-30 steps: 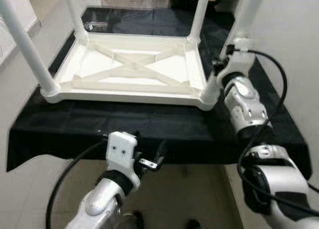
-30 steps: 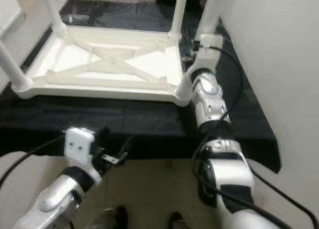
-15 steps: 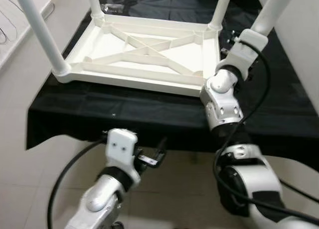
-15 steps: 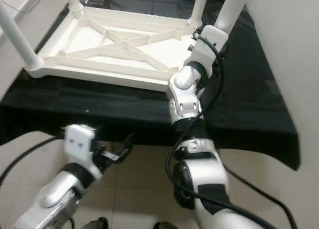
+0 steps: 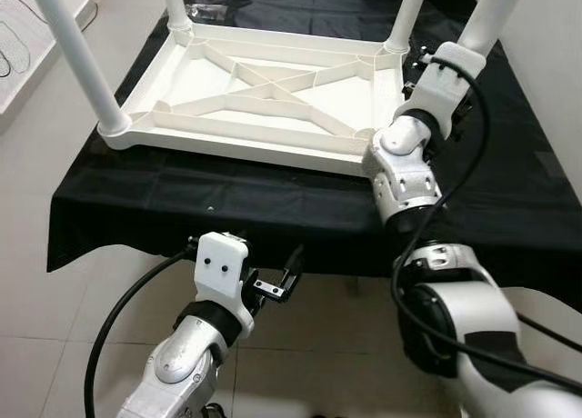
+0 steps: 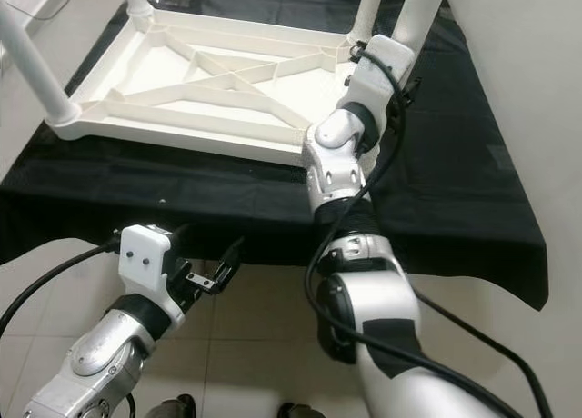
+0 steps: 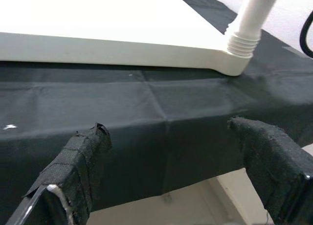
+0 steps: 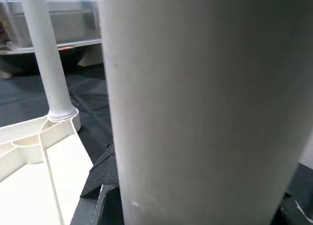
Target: Building children table
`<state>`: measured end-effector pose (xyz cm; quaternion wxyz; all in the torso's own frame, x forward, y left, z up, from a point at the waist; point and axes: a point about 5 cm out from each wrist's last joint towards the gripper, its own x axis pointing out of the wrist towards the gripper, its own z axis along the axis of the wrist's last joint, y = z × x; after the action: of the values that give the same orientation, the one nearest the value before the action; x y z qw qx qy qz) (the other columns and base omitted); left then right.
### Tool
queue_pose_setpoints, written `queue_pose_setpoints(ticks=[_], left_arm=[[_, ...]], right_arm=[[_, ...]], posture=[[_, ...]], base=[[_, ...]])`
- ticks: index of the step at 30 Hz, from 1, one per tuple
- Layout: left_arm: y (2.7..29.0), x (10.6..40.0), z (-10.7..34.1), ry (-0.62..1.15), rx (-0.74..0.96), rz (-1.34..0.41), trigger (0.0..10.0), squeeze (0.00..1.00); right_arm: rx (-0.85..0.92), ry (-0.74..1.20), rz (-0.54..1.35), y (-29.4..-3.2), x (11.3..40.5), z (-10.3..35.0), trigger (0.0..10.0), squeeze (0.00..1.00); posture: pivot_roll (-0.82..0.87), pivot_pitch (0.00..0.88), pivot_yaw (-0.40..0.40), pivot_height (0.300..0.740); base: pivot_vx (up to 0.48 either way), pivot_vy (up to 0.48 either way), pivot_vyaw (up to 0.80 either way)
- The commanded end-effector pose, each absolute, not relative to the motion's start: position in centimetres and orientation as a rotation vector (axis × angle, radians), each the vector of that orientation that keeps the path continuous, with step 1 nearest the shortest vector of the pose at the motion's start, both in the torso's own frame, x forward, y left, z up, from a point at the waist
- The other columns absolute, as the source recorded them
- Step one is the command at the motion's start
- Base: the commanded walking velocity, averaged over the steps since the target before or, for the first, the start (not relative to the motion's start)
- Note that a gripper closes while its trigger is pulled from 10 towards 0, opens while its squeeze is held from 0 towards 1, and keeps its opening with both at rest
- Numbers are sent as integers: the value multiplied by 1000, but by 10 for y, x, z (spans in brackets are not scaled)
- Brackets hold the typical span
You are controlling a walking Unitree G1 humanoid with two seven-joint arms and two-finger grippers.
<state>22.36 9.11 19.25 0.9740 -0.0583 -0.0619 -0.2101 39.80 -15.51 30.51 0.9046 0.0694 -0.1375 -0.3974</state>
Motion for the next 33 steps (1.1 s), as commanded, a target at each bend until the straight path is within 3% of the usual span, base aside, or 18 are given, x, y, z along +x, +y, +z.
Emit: queue_pose_setpoints(ticks=[1,15,19,24,28,33], left_arm=[[89,223,186,-99,-121,-428,10000,0],[90,225,184,-101,-115,-424,10000,0],[91,225,184,-102,-114,-423,10000,0],[89,226,183,-104,-118,-423,10000,0],[89,226,183,-105,-119,-423,10000,0],[88,228,182,-108,-111,-430,10000,0]], right_arm=[[128,-33,-945,-171,398,254,10000,0],[266,-78,-945,-180,403,273,10000,0],[250,-154,-939,-181,403,287,10000,0],[247,-385,-889,-180,398,332,10000,0],[254,-415,-877,-179,396,338,10000,0],[272,-589,-742,-173,386,367,10000,0]], posture=[[106,277,-61,740],[109,265,-67,740],[108,262,-67,740],[104,255,-68,740],[104,254,-69,740],[102,233,-62,740]], base=[[0,0,0],[0,0,0],[0,0,0],[0,0,0],[0,0,0],[0,0,0]])
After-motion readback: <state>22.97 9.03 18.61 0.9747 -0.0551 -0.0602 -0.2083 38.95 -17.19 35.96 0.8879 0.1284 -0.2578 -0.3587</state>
